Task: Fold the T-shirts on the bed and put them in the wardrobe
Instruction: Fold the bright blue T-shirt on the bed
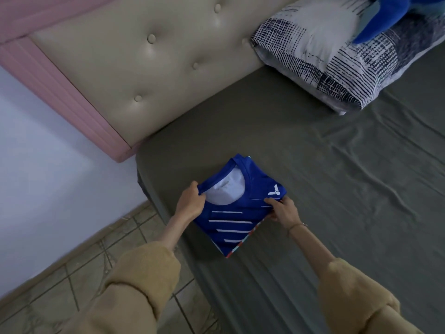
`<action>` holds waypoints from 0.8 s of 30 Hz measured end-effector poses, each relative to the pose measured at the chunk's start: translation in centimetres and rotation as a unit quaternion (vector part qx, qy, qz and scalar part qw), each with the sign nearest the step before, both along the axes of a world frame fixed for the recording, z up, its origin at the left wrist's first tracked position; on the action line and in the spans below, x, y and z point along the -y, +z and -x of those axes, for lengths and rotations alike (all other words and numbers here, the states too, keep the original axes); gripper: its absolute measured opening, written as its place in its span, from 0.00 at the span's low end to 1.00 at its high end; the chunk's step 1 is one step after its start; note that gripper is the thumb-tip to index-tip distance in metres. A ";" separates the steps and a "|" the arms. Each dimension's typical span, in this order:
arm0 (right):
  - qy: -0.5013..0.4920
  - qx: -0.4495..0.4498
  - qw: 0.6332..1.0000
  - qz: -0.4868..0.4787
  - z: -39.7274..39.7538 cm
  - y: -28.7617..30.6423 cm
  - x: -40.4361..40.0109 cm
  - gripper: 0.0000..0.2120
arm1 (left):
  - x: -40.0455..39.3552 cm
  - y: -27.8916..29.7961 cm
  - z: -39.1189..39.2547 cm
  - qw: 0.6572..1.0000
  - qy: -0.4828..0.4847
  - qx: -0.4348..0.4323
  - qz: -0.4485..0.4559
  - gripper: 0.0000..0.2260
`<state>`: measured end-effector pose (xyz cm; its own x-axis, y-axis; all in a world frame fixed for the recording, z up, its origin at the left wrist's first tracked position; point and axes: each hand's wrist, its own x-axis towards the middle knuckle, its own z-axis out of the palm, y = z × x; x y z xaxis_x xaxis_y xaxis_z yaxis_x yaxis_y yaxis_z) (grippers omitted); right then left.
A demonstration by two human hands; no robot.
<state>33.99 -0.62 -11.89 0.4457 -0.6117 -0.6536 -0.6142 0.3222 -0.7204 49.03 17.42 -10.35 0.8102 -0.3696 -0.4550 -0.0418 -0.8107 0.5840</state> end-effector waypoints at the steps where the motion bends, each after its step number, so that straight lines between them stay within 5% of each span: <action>1: 0.006 -0.022 1.000 0.017 -0.2 0.0 0.0 0.19 | 0.2 0.1 0.0 1.000 0.006 0.009 -0.007 0.04; 5: 0.024 -0.099 0.988 0.118 -0.4 0.9 -0.6 0.25 | 1.2 0.0 0.3 0.998 0.014 0.047 -0.044 0.15; 10: 0.150 -0.050 0.902 0.403 -1.6 1.7 -1.3 0.30 | 2.3 0.0 2.3 0.988 -0.080 0.105 -0.075 0.27; 16: 0.465 -0.090 0.820 0.320 -4.0 0.9 -2.0 0.27 | 3.4 -1.2 3.4 0.970 -0.187 0.052 -0.143 0.30; 24: 0.386 -0.039 0.879 0.277 -1.9 4.6 -0.3 0.26 | 5.1 1.7 4.8 0.961 -0.210 0.146 -0.105 0.29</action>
<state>35.91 -0.36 -7.26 0.8351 -0.3803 -0.3975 -0.5499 -0.5989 -0.5822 44.23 12.35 -8.61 0.7143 -0.6167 -0.3309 -0.5287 -0.7853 0.3222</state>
